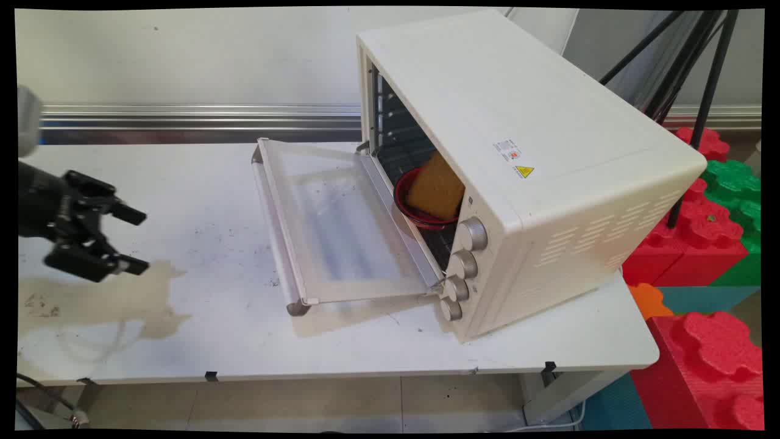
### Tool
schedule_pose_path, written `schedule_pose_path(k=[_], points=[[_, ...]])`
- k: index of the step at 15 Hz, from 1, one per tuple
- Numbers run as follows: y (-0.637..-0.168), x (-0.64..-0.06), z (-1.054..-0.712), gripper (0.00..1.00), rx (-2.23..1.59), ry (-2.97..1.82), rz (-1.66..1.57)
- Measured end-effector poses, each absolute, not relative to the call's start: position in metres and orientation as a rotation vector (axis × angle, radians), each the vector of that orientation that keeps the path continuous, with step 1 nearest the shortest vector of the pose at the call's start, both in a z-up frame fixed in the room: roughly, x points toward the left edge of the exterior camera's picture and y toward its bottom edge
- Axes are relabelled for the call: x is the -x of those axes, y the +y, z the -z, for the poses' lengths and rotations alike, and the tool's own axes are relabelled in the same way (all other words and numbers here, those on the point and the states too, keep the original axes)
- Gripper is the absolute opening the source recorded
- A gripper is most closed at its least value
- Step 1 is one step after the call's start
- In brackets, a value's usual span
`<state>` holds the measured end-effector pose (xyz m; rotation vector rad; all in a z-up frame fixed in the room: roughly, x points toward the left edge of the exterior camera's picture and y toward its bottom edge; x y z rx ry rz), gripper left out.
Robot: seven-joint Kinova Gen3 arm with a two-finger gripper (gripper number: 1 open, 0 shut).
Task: Close the oven
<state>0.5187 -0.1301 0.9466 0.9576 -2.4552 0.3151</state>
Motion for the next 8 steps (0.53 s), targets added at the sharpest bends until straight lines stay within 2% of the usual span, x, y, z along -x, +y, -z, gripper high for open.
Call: schedule_pose_path(k=[8], points=[[-0.167,-0.495,-0.910,1.00,-0.958,-2.507,-0.319]])
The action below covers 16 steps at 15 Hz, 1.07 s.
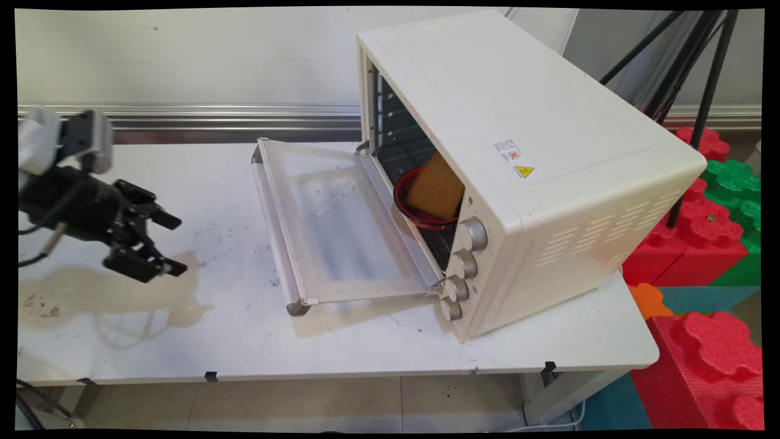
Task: Close the oven
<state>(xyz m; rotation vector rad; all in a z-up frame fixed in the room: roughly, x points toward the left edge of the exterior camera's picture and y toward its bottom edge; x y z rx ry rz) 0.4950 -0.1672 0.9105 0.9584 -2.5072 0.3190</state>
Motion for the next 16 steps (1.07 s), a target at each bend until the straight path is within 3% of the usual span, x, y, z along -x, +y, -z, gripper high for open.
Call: schedule_pose_path(k=[16], points=[[-0.210,-0.453,-0.852,1.00,-0.946,-2.534,-0.330]])
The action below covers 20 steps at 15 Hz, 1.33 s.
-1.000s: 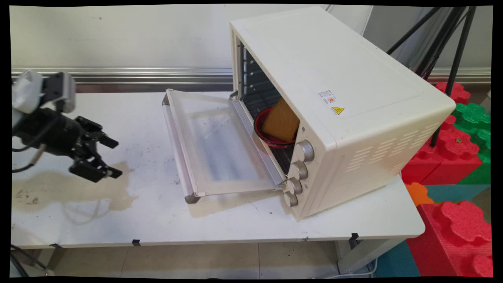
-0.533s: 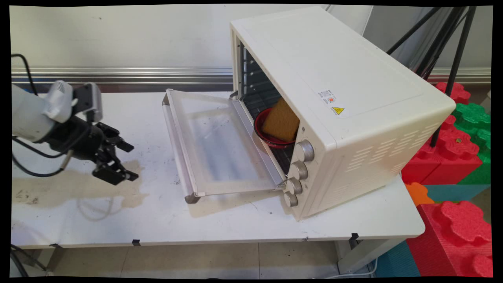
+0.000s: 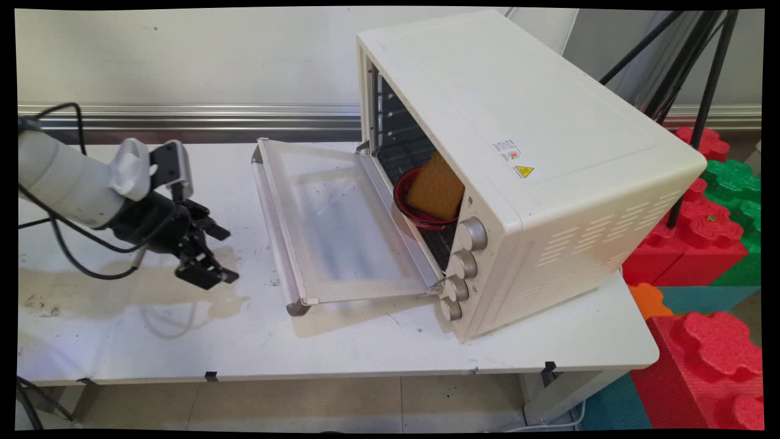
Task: Close the oven
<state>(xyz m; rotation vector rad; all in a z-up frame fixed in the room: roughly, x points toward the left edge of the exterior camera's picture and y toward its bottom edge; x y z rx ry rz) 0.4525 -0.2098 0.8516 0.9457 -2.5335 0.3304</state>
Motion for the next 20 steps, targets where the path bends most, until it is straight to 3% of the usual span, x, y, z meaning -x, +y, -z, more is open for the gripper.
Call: schedule_pose_path(k=[1,2,20], points=[[-0.213,-0.449,-0.847,1.00,-0.948,-2.532,-0.331],[-0.216,-0.446,-0.843,0.00,-0.950,-2.531,-0.331],[-0.255,-0.410,-0.811,0.00,-0.956,-2.394,-0.414]])
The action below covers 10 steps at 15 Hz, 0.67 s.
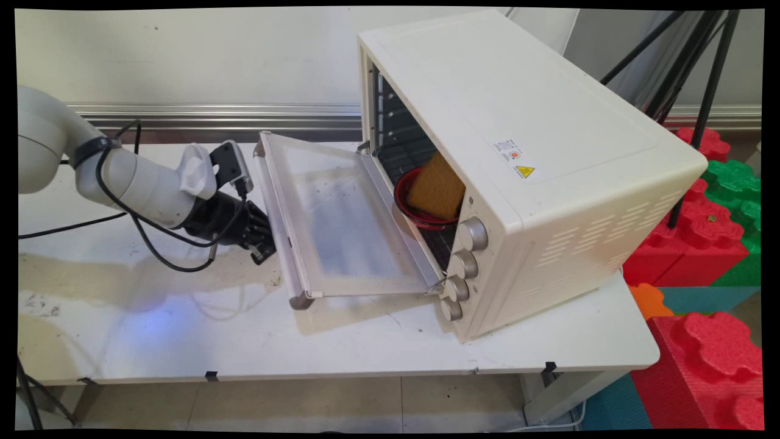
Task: Close the oven
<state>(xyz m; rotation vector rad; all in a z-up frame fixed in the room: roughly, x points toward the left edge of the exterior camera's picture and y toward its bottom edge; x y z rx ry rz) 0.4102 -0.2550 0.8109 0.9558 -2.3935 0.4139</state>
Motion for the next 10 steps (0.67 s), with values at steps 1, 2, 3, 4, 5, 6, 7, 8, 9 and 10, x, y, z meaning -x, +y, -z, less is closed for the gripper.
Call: schedule_pose_path(k=[1,2,3,4,5,6,7,8,9,10], points=[[-0.257,-0.409,-0.811,0.00,-0.955,-2.385,-0.419],[-0.258,-0.407,-0.812,0.00,-0.953,-2.377,-0.424],[-0.258,-0.407,-0.813,0.00,-0.955,-2.368,-0.429],[-0.259,-0.406,-0.814,0.00,-0.953,-2.362,-0.433],[-0.263,-0.403,-0.817,0.00,-0.944,-2.353,-0.439],[-0.264,-0.402,-0.818,0.00,-0.941,-2.346,-0.444],[-0.265,-0.400,-0.822,0.00,-0.937,-2.335,-0.452],[-0.266,-0.398,-0.824,0.00,-0.934,-2.327,-0.457],[-0.267,-0.397,-0.829,0.00,-0.931,-2.313,-0.467],[-0.269,-0.395,-0.832,0.00,-0.927,-2.304,-0.473]])
